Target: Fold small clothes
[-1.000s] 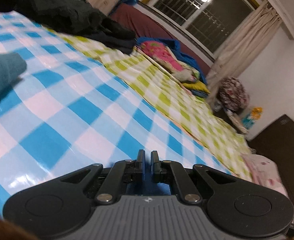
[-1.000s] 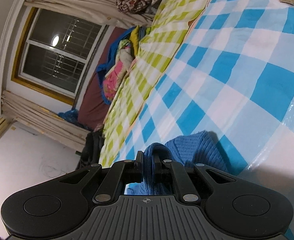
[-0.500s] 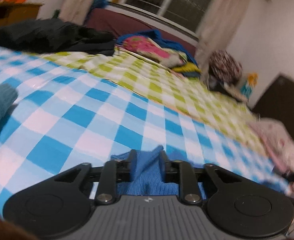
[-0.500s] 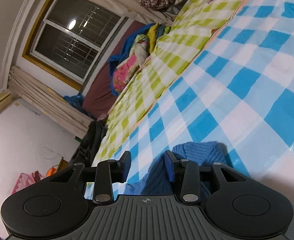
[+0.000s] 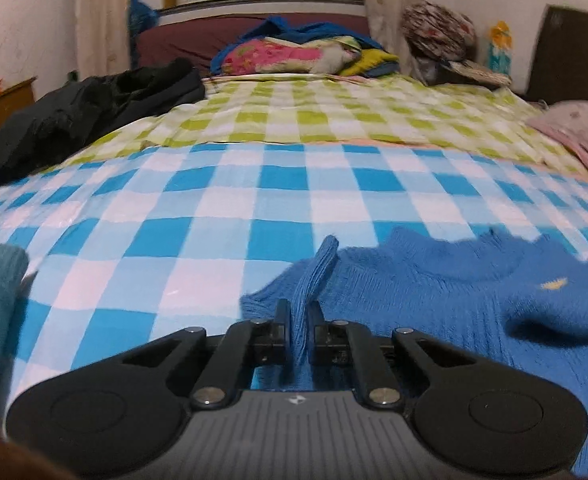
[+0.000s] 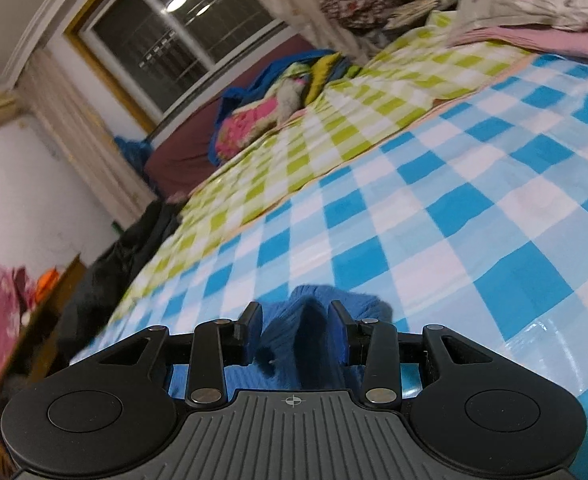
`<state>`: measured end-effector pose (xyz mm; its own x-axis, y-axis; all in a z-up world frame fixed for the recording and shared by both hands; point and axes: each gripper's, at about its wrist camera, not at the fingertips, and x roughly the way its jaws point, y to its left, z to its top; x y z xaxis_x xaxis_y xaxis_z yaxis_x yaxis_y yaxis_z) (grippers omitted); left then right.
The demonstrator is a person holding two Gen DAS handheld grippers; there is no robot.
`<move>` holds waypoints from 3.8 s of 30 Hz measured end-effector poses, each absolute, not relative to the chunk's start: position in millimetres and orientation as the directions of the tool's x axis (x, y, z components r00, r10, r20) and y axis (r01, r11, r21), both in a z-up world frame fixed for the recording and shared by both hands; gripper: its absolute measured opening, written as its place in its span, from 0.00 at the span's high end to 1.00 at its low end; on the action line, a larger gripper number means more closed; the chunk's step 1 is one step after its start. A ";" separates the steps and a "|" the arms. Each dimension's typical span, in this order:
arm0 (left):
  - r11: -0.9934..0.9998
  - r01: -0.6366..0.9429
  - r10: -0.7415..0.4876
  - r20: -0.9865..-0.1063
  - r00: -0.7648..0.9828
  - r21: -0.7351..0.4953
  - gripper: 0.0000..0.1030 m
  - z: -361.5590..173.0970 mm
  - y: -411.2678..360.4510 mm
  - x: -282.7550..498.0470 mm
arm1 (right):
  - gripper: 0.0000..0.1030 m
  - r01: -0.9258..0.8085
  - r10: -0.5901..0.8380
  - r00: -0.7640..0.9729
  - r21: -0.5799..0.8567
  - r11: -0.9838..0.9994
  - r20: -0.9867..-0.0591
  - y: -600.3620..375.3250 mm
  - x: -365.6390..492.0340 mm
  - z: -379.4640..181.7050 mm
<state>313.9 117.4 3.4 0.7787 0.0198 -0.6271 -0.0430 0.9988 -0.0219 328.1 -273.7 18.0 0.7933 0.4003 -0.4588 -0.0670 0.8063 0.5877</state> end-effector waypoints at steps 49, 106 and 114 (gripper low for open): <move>0.979 -0.183 0.105 -0.565 0.818 -0.084 0.70 12.2 152.5 284.6 | 0.67 -0.149 0.307 0.768 0.309 0.939 -0.562 -218.3 342.2 17.9; 0.992 -0.122 0.104 -0.606 0.788 0.012 0.79 -2.9 132.9 307.9 | 0.59 -0.156 0.243 0.717 0.190 0.969 -0.653 -203.1 376.2 -7.2; 0.980 -0.189 0.136 -0.472 0.871 -0.066 0.88 24.2 152.1 280.8 | 0.94 -0.158 0.314 0.795 0.323 0.933 -0.520 -226.0 353.9 27.3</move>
<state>280.8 152.1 24.2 0.8708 0.1362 -0.4723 -0.1893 0.9797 -0.0665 353.9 -226.0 27.3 0.7946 0.3139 -0.5196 -0.1577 0.9333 0.3227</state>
